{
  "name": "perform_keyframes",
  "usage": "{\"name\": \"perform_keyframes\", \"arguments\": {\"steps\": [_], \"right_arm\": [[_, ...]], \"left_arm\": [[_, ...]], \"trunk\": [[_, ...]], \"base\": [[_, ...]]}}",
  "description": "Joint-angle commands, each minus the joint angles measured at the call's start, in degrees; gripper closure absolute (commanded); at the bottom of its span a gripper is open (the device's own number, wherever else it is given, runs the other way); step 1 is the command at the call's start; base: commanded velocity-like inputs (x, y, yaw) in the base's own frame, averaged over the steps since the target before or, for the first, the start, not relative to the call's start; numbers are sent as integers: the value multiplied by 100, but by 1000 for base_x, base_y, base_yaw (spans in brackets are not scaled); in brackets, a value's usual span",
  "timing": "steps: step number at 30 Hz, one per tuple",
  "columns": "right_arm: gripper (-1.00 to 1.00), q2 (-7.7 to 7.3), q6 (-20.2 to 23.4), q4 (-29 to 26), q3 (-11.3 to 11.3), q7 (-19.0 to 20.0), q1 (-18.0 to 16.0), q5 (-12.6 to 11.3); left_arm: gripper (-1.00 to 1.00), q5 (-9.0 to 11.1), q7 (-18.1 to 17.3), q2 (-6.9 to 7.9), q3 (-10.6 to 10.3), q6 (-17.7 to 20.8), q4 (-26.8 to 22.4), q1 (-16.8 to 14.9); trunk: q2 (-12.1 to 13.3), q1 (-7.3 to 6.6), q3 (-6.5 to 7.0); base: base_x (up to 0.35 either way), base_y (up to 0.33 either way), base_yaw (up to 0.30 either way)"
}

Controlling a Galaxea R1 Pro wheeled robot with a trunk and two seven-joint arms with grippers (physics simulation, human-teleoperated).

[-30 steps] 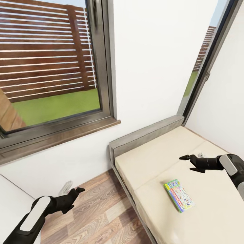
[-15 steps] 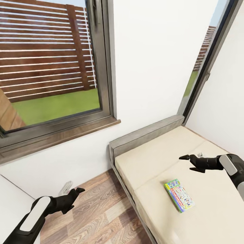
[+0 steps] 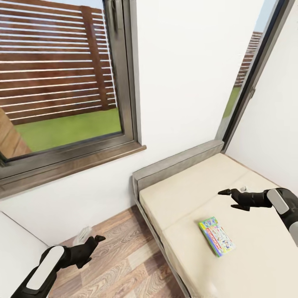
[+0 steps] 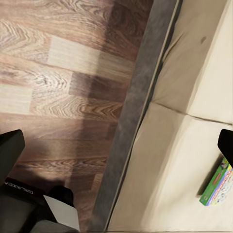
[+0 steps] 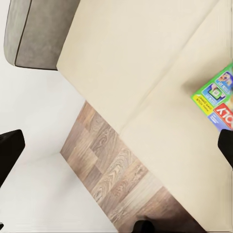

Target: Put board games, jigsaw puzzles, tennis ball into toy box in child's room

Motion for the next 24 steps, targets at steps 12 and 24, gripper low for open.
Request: {"name": "perform_keyframes", "arguments": {"steps": [12,24], "right_arm": [[-100,9,20,-1,-14,55,-4,59],[-100,9,20,0,-14,55,-4,59]], "left_arm": [[-100,-66,-30,-23,-82,-17,-2,39],[-100,-86,-44,-29,-99,-36,5,45]], "trunk": [[-5,-1,-6],[-5,-1,-6]], "base": [[-153,-112,0],[-39,-28,0]]}}
